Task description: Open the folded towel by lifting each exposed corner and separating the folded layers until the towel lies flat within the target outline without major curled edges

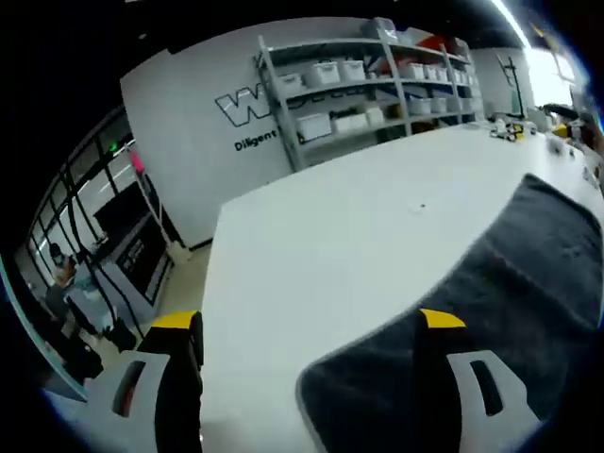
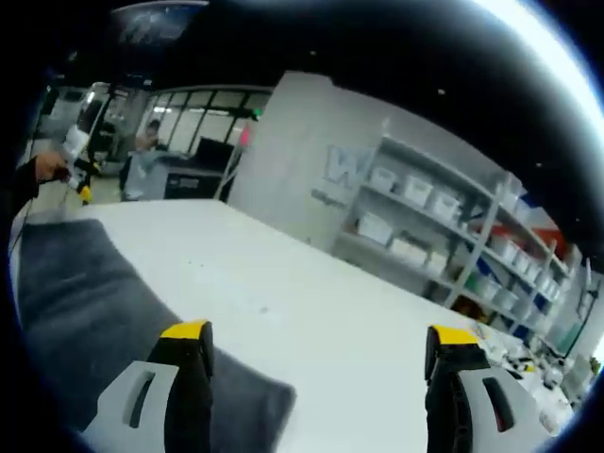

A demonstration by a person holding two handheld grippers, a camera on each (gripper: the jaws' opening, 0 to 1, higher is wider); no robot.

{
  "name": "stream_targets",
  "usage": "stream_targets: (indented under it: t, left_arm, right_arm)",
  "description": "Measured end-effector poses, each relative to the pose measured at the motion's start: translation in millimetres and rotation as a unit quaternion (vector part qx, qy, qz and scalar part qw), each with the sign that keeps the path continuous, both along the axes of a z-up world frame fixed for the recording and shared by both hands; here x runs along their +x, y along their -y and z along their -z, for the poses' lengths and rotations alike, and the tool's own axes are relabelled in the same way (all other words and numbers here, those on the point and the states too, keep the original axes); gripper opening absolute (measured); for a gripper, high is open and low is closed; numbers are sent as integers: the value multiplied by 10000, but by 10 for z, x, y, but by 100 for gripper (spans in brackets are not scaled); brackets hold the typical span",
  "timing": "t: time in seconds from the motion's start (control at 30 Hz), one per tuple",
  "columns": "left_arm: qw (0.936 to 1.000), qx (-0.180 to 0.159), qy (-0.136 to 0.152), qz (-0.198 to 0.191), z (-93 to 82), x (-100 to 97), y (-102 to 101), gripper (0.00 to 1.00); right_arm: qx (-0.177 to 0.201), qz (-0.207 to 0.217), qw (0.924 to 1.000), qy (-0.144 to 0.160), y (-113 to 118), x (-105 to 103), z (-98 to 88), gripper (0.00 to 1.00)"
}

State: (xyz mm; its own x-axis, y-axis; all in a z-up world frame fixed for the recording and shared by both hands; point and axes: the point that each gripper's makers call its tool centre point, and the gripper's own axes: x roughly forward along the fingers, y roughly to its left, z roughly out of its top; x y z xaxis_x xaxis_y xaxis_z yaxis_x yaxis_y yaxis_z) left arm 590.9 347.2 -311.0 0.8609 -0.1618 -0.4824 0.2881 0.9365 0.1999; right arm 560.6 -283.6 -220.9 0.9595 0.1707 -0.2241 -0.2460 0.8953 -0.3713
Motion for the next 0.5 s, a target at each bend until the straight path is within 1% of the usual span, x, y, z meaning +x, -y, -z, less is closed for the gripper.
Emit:
stream_targets:
  t: [0.1, 0.2, 0.3, 0.37, 0.43, 0.5]
  left_arm:
    - [9999, -38, -119, -39, 100, 70, -48, 87]
    - [9996, 59, -264, -37, 207, 75, -57, 87]
    - [9994, 69, -350, -25, 282, 80, -74, 85]
    - [9990, -61, -423, -92, 341, 104, -114, 84]
    - [9988, -78, -480, -100, 375, 115, -151, 78]
    - [9985, -112, -520, -138, 401, 122, -174, 75]
  right_arm:
    - [-35, 20, 9999, -123, 1, 106, 102, 88]
    - [1, 1, 9999, -159, -4, 162, 140, 88]
    - [49, -10, 9998, -184, -3, 200, 176, 86]
    - [99, -8, 9997, -241, 1, 222, 224, 83]
    - [153, 2, 9994, -316, 17, 241, 279, 82]
    - [275, 120, 9986, -428, 71, 254, 354, 80]
